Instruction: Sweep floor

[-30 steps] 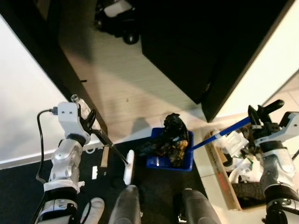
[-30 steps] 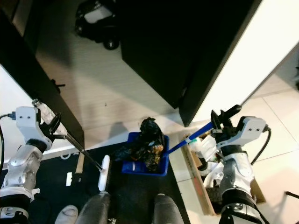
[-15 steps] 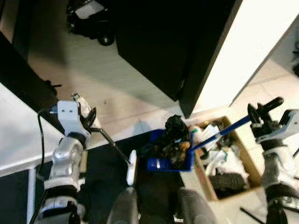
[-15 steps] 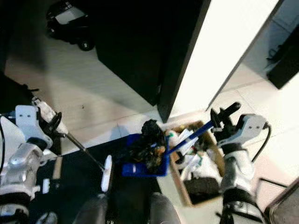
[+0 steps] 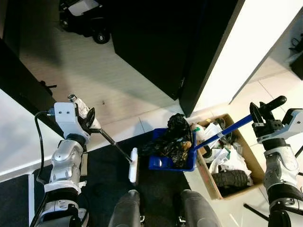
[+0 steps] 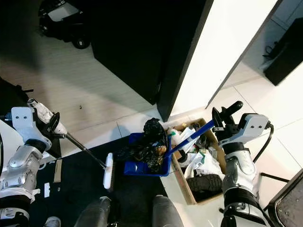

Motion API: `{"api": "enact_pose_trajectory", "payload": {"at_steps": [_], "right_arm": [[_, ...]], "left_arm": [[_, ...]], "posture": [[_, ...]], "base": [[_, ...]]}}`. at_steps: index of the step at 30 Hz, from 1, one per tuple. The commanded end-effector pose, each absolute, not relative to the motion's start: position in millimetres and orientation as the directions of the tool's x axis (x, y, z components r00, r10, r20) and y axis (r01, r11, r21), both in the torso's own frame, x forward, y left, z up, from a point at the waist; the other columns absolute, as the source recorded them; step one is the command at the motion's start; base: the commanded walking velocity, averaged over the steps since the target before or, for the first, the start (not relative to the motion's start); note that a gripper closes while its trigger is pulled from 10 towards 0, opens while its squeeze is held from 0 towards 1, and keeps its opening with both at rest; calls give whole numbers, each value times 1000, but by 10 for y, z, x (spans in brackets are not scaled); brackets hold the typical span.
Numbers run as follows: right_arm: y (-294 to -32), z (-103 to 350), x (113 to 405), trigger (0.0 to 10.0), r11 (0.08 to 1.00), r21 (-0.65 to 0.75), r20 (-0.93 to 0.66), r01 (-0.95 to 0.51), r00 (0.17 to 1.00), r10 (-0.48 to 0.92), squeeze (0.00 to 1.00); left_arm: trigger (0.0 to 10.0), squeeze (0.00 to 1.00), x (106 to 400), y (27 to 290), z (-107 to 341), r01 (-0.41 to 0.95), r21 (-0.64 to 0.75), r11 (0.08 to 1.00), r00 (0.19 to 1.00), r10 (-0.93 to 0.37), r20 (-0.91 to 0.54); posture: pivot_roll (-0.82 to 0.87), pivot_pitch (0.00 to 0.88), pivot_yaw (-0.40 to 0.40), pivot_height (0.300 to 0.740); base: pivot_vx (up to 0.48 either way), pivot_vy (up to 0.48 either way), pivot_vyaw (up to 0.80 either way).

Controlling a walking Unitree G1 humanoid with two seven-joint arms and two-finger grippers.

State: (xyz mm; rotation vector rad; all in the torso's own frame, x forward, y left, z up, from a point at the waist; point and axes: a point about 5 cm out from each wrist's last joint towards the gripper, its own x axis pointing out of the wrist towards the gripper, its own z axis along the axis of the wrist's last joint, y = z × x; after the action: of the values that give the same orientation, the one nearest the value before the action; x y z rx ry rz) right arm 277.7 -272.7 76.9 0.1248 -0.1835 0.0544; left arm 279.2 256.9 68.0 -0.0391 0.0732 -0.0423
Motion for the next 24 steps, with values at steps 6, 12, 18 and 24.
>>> {"api": "enact_pose_trajectory", "payload": {"at_steps": [6,12,18,24], "right_arm": [[-2758,1166,2961,10000,987,129,329,-98,943,51,0],[-2733,1399,3093,10000,974,161,380,-162,921,91,0],[-2773,1622,3176,10000,971,158,423,-181,901,99,0],[-3009,1850,3217,10000,984,124,448,-127,892,59,0]], "left_arm": [[10000,0,2776,2549,691,35,-69,997,998,-37,-40],[10000,0,2775,2543,693,42,-74,996,998,-44,-36],[10000,0,2770,2551,695,41,-77,996,998,-44,-33],[10000,0,2773,2543,696,43,-82,996,998,-45,-31]], "posture": [[-26,64,0,740],[-26,66,-3,740],[-28,69,-1,740],[-33,72,-1,740]], "base": [[0,-160,0],[0,0,0],[0,0,0],[0,0,0]]}}
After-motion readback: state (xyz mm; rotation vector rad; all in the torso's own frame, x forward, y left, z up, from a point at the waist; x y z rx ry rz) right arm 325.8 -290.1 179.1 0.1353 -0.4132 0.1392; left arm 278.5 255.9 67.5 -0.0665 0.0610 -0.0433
